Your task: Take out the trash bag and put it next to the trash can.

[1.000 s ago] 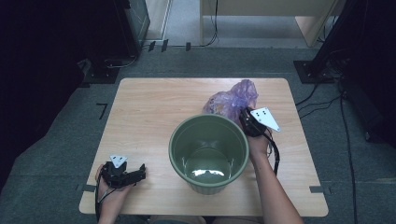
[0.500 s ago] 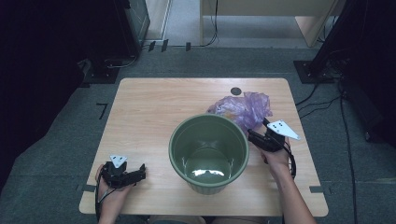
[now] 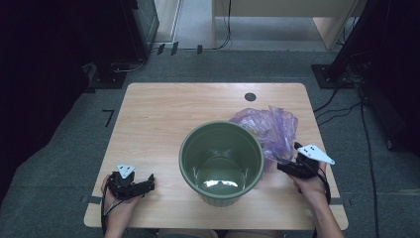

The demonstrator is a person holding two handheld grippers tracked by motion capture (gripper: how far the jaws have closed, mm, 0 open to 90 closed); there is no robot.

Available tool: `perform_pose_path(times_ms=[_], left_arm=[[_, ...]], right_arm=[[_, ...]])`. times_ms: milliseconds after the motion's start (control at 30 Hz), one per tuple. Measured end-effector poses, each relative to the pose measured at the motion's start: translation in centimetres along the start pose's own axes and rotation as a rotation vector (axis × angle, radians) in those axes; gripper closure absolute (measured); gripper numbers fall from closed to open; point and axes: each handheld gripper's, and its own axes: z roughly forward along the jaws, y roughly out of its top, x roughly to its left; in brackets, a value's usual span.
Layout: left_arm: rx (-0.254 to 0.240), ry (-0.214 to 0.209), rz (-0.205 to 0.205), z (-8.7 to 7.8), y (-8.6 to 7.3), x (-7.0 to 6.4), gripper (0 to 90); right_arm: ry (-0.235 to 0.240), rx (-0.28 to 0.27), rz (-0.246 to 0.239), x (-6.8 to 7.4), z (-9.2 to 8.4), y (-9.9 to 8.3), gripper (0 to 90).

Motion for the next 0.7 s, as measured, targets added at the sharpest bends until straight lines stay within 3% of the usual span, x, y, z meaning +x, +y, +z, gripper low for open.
perform_pose_path(times_ms=[333,600,700], left_arm=[[0.000,0.000,-0.001,0.0,0.0,0.0,0.0],[0.000,0.001,-0.002,0.0,0.0,0.0,0.0],[0.000,0.001,-0.002,0.0,0.0,0.0,0.0]], right_arm=[[-0.038,0.120,-0.096,-0.6,-3.0,-2.5,14.6],[-0.042,0.118,-0.089,-1.1,-5.7,-3.9,14.6],[-0.049,0.126,-0.066,-1.7,-6.5,-4.4,14.6]])
